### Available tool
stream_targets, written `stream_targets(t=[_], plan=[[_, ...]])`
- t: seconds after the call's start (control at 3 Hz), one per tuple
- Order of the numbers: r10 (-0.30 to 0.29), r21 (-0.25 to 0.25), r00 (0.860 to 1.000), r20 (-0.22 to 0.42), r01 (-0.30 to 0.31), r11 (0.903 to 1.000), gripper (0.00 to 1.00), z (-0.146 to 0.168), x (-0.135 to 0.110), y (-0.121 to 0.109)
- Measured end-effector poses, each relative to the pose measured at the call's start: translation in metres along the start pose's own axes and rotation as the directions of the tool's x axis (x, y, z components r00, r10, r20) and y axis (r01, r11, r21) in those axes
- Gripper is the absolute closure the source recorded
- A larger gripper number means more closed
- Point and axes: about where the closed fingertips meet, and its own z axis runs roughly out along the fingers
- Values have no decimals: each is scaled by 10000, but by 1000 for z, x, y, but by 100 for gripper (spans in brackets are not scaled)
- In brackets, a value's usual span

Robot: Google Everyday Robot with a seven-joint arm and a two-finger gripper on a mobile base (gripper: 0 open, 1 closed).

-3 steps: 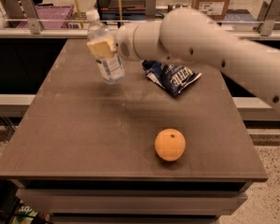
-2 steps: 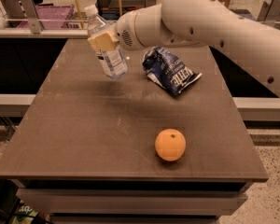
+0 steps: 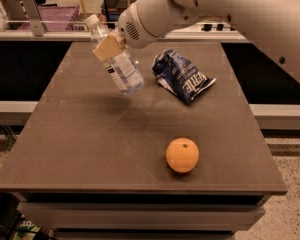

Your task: Knock blue plastic bottle over

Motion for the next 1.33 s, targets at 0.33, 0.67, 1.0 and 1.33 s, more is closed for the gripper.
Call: stream_targets(t=[0.33, 0.67, 1.0, 1.33], plan=[[156, -324, 9925, -1216, -197, 9993, 100, -2, 9, 19], [145, -494, 9745, -2240, -262, 9984, 100, 2, 16, 29], [-12, -570, 9489, -3156, -177, 9982, 100, 7, 20, 32], [-175, -778, 9300, -3672, -120, 9969, 100, 18, 23, 30]])
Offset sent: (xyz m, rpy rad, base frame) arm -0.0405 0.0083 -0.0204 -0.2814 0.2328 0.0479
